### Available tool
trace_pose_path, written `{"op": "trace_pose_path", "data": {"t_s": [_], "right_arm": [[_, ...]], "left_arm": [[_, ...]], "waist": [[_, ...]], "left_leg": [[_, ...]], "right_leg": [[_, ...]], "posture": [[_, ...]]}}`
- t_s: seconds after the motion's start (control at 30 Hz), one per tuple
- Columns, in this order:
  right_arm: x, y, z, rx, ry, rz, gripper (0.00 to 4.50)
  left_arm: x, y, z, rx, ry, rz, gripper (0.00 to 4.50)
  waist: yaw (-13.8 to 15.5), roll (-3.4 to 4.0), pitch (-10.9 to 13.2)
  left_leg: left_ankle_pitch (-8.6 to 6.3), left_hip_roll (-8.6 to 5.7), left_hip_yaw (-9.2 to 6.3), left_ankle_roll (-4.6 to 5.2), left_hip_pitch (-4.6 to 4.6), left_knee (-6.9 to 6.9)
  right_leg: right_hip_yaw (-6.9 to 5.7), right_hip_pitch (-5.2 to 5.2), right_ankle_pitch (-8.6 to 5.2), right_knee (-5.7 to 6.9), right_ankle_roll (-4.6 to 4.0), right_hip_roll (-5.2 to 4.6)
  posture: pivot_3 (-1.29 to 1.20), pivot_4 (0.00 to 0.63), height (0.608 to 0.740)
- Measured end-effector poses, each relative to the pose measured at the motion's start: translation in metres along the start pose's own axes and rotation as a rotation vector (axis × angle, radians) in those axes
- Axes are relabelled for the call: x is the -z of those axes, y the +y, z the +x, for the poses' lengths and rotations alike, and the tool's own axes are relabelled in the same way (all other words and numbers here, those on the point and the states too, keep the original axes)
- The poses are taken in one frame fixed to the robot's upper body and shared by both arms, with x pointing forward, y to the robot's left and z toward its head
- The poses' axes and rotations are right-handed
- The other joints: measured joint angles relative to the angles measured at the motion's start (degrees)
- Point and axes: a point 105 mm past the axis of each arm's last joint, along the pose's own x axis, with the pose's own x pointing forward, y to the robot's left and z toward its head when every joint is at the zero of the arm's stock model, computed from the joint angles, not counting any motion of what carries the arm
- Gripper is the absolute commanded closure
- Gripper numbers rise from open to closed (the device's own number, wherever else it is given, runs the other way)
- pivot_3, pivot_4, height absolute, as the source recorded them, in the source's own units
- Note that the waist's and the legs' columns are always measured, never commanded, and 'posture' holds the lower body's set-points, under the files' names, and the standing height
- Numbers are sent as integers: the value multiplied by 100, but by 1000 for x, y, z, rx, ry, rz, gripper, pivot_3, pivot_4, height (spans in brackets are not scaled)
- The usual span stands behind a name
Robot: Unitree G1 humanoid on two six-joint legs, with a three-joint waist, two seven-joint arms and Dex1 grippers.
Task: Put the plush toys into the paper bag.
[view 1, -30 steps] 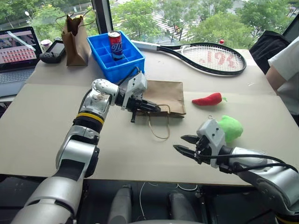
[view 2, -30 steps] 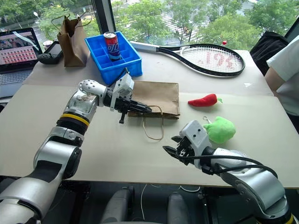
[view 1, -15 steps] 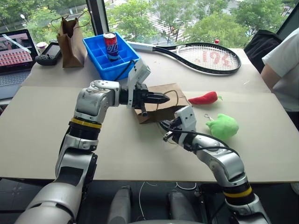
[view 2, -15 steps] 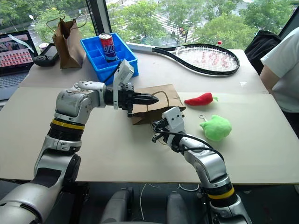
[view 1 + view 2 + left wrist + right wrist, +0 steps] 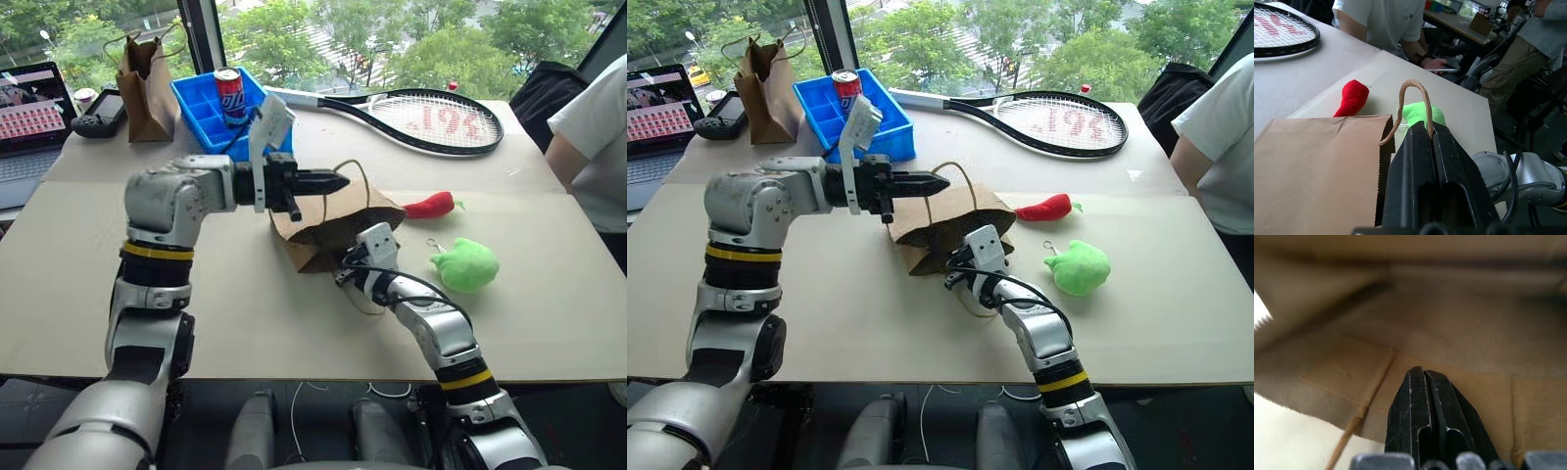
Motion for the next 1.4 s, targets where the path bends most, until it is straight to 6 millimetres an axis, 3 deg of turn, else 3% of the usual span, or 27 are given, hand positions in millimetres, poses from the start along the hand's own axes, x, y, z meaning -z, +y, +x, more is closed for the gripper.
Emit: {"op": "trace_pose_path", "data": {"t_s": [0.23, 0.37, 0.43, 0.7, 0.97, 1.1, 1.2, 1.3, 1.4], "right_arm": [[0, 11, -2, -83, 36, -108, 4335], [-1, 24, -3, -145, 56, -143, 4335], [-1, 27, -4, -160, 63, -147, 4335], [-1, 29, -5, -170, 75, -153, 4335], [-2, 27, -10, -173, 90, -165, 4335], [-12, 26, -15, -182, 72, -159, 4335], [-27, 26, -21, -191, 28, -134, 4335], [-48, 19, -30, -180, -34, -91, 3629], [-75, 9, -44, -164, -120, -54, 2610]], "left_arm": [[-37, 7, -23, -71, -3, 191, 4500], [-61, -3, -27, -51, -2, 340, 4500], [-64, -6, -27, -37, 7, 380, 4500], [-64, -10, -26, -5, 21, 438, 4500], [-34, -12, -17, 20, 21, 374, 4500], [-21, -14, -14, 21, 30, 330, 4500], [-23, -18, -14, 20, 20, 320, 4500], [-23, -21, -15, 20, 13, 315, 4500], [-19, -22, -15, 18, 16, 300, 4500]], "waist": [[3, 0, 0], [11, 0, 0], [11, 0, 0], [14, 0, 0], [19, 0, 0], [22, 0, 0], [29, 0, 0], [32, 0, 0], [35, 0, 0]], "left_leg": [[1, 0, 1, -4, 4, -5], [1, 0, 1, -5, 4, -7], [1, 0, 2, -5, 4, -8], [1, 0, 2, -4, 4, -7], [2, 1, 2, -4, 2, -5], [2, 1, 2, -4, 2, -4], [2, 1, 2, -4, 3, -5], [2, 1, 2, -4, 2, -5], [2, 1, 2, -4, 3, -5]], "right_leg": [[0, 1, 0, -2, -1, 0], [0, 1, -1, -3, -1, 0], [0, 1, -2, -3, -2, 0], [0, 0, -3, -2, -2, 0], [1, 1, -2, 0, -2, 0], [1, 0, -2, 1, -2, 0], [1, 0, -2, 1, -2, 0], [1, 1, -2, 0, -2, 0], [0, 1, -2, 1, -3, 0]], "posture": [[0, 150, 731], [0, 150, 731], [0, 150, 731], [0, 150, 731], [0, 150, 731], [0, 150, 731], [0, 150, 731], [0, 150, 731], [0, 150, 731]]}}
